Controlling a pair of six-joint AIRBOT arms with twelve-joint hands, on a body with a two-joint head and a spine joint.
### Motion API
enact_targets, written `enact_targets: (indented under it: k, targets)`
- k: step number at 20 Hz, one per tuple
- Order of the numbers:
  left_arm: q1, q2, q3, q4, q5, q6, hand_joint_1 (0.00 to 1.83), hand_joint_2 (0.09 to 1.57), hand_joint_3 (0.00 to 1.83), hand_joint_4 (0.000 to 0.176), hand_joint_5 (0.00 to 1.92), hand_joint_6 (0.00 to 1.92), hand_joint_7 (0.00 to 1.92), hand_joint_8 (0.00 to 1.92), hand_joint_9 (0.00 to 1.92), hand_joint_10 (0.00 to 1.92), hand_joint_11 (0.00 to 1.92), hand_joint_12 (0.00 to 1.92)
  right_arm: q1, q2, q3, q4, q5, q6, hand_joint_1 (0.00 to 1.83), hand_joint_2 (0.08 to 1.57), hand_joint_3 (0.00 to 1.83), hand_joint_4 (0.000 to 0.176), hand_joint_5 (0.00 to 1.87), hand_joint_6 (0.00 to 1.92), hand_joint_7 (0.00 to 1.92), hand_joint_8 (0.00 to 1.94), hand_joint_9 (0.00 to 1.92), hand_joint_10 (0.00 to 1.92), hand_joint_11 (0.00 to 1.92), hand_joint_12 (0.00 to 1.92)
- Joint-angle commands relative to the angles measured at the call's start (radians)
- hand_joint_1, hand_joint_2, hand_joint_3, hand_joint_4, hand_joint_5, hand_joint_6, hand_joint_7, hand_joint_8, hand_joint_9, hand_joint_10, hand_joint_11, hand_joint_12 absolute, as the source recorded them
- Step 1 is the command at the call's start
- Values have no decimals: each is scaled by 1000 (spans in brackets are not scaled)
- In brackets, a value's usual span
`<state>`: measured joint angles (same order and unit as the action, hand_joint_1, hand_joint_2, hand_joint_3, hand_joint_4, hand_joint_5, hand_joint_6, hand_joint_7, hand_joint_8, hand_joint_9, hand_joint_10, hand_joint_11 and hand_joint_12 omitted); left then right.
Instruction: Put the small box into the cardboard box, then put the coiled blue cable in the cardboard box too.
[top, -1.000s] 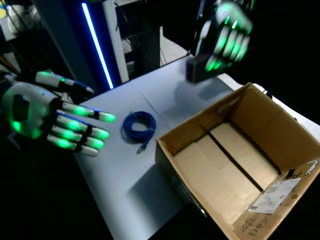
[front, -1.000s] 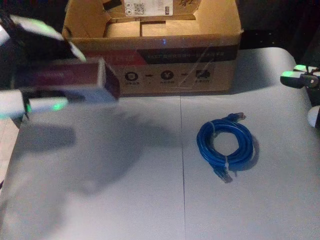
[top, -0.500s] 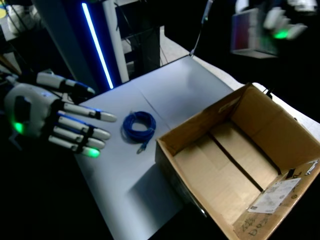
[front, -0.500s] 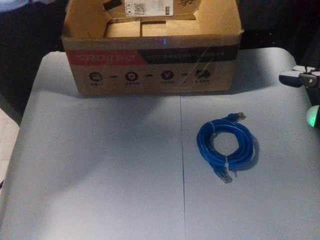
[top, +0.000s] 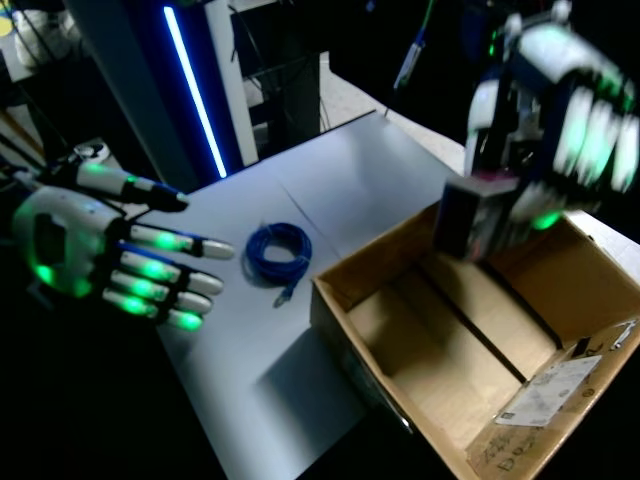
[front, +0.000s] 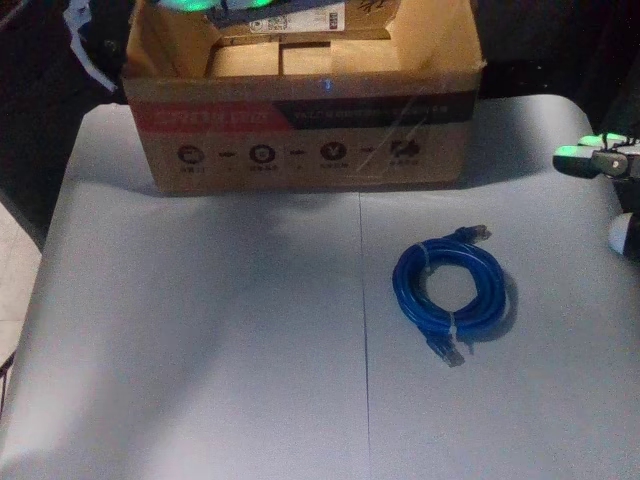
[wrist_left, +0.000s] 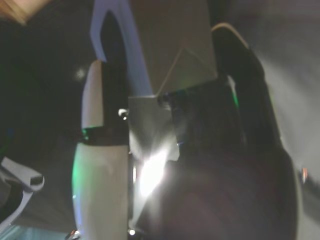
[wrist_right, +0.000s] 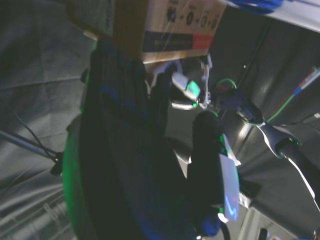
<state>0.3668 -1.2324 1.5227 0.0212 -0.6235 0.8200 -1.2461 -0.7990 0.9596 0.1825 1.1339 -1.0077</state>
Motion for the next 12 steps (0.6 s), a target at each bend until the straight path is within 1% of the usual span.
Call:
enact_targets:
  k: [1,2,3,4,5,6,7,8,10,11,12]
  targets:
    - [-14,-16,13,-21,-110,-16,1228,1087,0,28,1093,807,986,981,930,646,602,1430,11,0,6,6,125,8,305,1399,2,128,412,2,279,5,210,12,124,100]
    - [-7,-25,24,-25,-104,-23,1227,1087,0,28,1092,824,987,956,949,581,607,1402,11,-2,8,6,125,8,296,1400,1,133,412,1,282,1,225,3,19,353]
    - [-1,-30,29,-27,-92,-24,1214,1107,4,22,980,920,1002,1010,941,566,656,1428,11,-2,8,5,125,8,323,1394,0,136,413,0,289,0,245,2,0,511]
    - [3,-31,32,-27,-85,-24,918,1024,0,77,640,170,633,196,611,297,240,1366,11,-2,8,5,125,9,369,1386,0,133,428,3,298,2,265,5,0,547]
    - [4,-30,32,-27,-85,-24,815,976,0,157,461,2,441,3,402,46,6,1114,11,-2,8,5,125,10,388,1383,0,128,434,2,301,1,268,3,0,590]
    - [3,-29,32,-26,-86,-24,705,904,0,176,214,3,143,11,112,10,0,395,11,-2,8,5,125,11,376,1384,0,126,431,0,283,0,246,0,0,602]
    - [3,-26,31,-26,-90,-24,664,882,0,176,126,4,53,8,29,8,0,52,11,-3,8,5,125,11,350,1388,1,135,427,0,283,0,240,0,0,578]
    - [2,-23,27,-25,-97,-24,653,877,1,176,106,0,4,0,14,3,0,0,11,-4,9,5,125,11,361,1391,0,128,432,1,285,0,225,2,0,503]
    - [0,-8,15,-18,-110,-24,667,824,0,176,139,4,54,6,21,2,0,0,11,-6,9,5,125,12,393,1389,0,121,435,1,292,1,210,1,0,473]
    - [-2,12,0,-5,-111,-24,637,816,0,175,151,6,79,9,63,15,76,37,11,-6,9,5,125,17,443,1383,0,114,431,1,292,0,185,1,0,425]
    - [-4,28,-9,5,-110,-24,671,810,0,176,159,8,92,12,67,15,66,35,11,-6,8,5,125,19,454,1381,0,115,434,2,290,0,184,0,0,418]
